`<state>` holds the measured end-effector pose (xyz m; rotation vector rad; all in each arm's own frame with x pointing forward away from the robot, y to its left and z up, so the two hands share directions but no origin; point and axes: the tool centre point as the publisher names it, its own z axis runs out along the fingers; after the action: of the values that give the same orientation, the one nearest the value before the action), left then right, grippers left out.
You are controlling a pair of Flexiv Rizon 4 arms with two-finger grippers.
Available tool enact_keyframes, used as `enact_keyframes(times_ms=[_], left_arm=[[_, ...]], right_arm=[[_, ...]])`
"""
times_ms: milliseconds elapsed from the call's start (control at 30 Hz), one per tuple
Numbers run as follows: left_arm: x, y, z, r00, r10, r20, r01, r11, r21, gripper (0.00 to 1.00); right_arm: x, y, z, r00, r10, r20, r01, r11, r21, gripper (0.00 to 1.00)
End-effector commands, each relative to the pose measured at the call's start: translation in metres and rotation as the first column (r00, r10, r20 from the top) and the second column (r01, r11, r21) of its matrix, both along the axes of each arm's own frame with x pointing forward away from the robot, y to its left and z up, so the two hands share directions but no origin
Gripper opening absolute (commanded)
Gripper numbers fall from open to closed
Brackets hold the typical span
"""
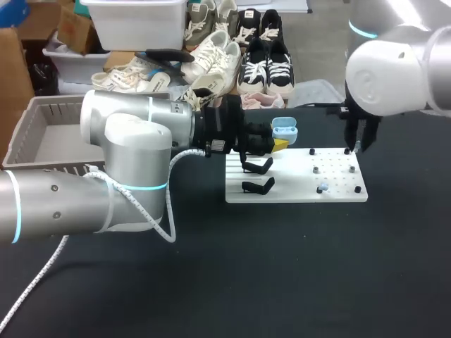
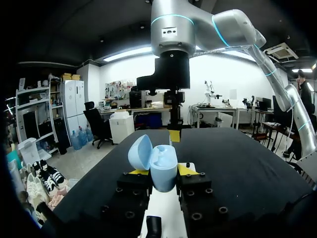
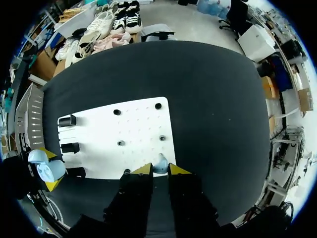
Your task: Pick up each earbud case from the left stands, insert the matching earbuds, close the lid, and place the case in the box.
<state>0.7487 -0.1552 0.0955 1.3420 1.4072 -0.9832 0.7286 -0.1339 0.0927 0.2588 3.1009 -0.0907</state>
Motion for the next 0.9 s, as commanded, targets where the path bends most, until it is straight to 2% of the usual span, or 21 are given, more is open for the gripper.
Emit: enact_keyframes(times_ms=[33,233,500,633,900], left_arm=[[-0.002,0.001,0.000,1.000,0.004,0.002,-0.004,1.000,-0.002,0.00],[-0.002,0.001,0.000,1.000,0.004,0.002,-0.004,1.000,-0.002,0.00],[-0.002,0.001,0.000,1.000,0.004,0.002,-0.004,1.000,-0.002,0.00],[-0.002,0.001,0.000,1.000,0.004,0.002,-0.004,1.000,-0.002,0.00],[-0.002,0.001,0.000,1.000,0.004,0.002,-0.004,1.000,-0.002,0.00]], right_arm=[[-0.008,0.010,0.016,0.925,-0.366,-0.102,0.369,0.929,0.012,0.00],[-0.020,0.026,0.041,0.887,-0.455,-0.076,0.456,0.890,0.004,0.00],[-0.026,0.054,0.074,0.866,-0.499,0.001,0.499,0.866,0.003,0.00],[-0.021,0.070,0.084,0.864,-0.501,0.039,0.501,0.865,0.017,0.00],[-0.010,0.097,0.090,0.878,-0.476,0.051,0.473,0.879,0.053,0.00]])
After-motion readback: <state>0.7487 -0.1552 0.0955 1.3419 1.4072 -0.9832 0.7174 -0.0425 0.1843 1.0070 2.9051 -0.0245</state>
